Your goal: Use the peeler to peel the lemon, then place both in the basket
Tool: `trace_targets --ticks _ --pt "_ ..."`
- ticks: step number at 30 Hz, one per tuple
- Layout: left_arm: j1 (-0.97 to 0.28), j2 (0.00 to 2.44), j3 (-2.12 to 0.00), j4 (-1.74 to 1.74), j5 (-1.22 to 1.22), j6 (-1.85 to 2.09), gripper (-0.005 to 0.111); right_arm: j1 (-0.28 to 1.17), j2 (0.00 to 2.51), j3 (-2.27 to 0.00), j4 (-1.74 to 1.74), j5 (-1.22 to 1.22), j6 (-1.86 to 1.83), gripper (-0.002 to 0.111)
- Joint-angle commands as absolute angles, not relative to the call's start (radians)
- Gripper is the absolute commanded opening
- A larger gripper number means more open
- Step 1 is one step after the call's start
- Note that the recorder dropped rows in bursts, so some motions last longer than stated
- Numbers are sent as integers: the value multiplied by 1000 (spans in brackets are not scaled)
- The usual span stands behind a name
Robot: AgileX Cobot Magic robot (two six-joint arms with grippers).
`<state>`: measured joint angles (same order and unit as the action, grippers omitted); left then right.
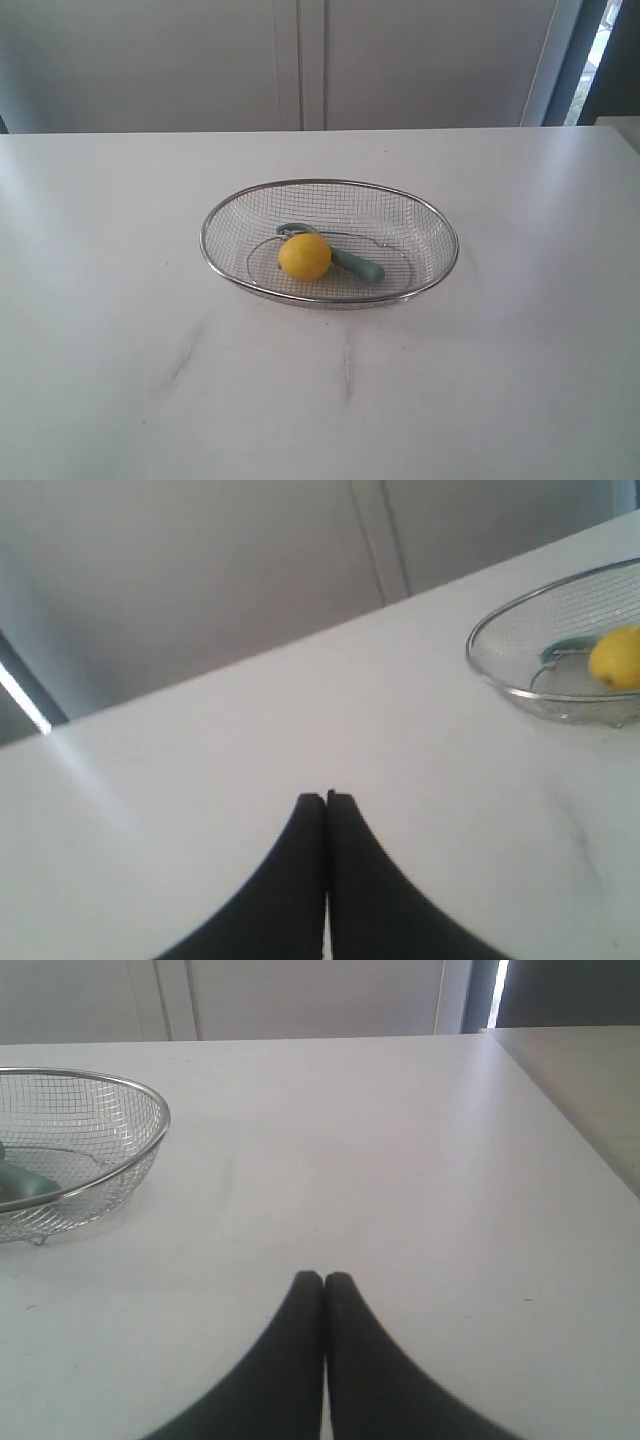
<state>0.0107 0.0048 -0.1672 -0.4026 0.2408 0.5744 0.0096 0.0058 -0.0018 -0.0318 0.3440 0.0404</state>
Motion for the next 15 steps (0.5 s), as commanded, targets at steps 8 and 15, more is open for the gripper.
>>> trace_targets --ticks 8,15 --pt "15 0 0 -150 213 128 0 12 0 0 -31 335 41 0" --pt "15 0 0 -148 202 130 0 12 0 0 -31 335 41 0"
